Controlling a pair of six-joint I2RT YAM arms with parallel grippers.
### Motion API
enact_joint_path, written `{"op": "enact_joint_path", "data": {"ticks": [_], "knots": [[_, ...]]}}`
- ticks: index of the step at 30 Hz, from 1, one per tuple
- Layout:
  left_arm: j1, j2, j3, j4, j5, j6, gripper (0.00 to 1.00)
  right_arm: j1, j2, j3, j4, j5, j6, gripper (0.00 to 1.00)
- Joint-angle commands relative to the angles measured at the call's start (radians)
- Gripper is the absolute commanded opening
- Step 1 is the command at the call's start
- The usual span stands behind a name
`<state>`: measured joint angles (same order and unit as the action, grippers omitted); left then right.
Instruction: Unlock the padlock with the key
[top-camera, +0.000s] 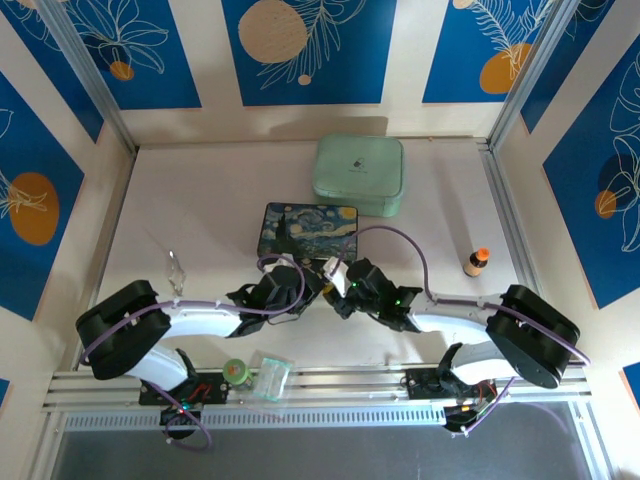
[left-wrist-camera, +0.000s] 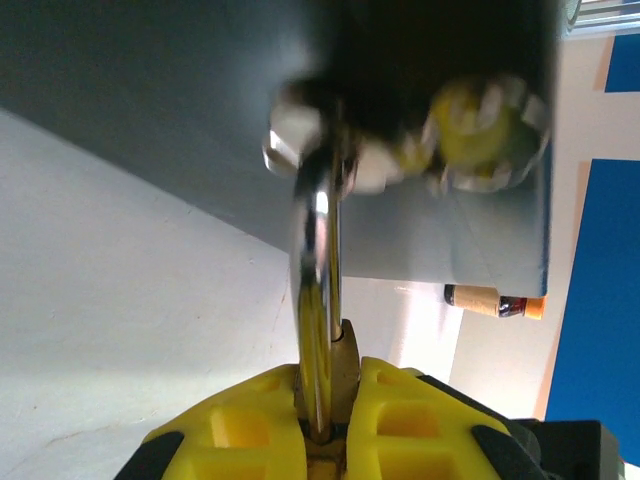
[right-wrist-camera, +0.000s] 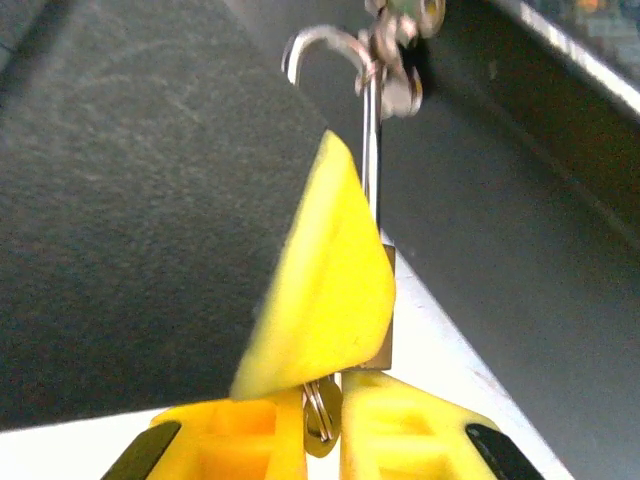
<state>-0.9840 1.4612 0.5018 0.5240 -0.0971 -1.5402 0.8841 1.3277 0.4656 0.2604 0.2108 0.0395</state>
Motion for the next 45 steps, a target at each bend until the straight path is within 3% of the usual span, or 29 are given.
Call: {"op": "enact_joint_path", "data": {"ticks": [1,4,15,17,21,26,28,33,36,45], "knots": [[-0.001,-0.023,-0.009,0.073,0.031,0.003,0.00,-0.073,-0.022,0.010,0.017,-0.148,0.076,0.12],[-0.001,-0.022,-0.023,0.091,0.030,-0.006,0.00,-0.144,-0.009,0.014,-0.008,-0.261,0.129,0.12],[-0.001,-0.006,-0.027,0.108,0.048,-0.010,0.00,-0.282,-0.007,-0.038,0.064,-0.468,0.276,0.12],[-0.001,-0.004,-0.025,0.107,0.049,-0.011,0.00,-0.241,-0.019,-0.029,0.030,-0.386,0.243,0.11],[0.000,0.001,-0.015,0.104,0.053,-0.010,0.00,-0.099,-0.035,-0.009,-0.021,-0.092,0.135,0.11],[0.000,0.006,-0.008,0.099,0.054,-0.010,0.00,-0.035,-0.043,0.002,-0.026,0.031,0.083,0.11],[-0.001,0.008,-0.008,0.101,0.054,-0.011,0.00,-0.062,-0.038,0.014,-0.040,-0.032,0.116,0.11],[-0.001,0.008,-0.017,0.115,0.054,-0.016,0.00,-0.276,-0.028,-0.012,0.042,-0.473,0.370,0.11],[-0.001,0.008,-0.029,0.133,0.048,-0.023,0.00,-0.346,0.002,-0.004,0.045,-0.610,0.493,0.11],[-0.001,0.032,-0.035,0.183,0.059,-0.040,0.00,-0.420,0.026,-0.007,-0.016,-0.662,0.598,0.13]]}}
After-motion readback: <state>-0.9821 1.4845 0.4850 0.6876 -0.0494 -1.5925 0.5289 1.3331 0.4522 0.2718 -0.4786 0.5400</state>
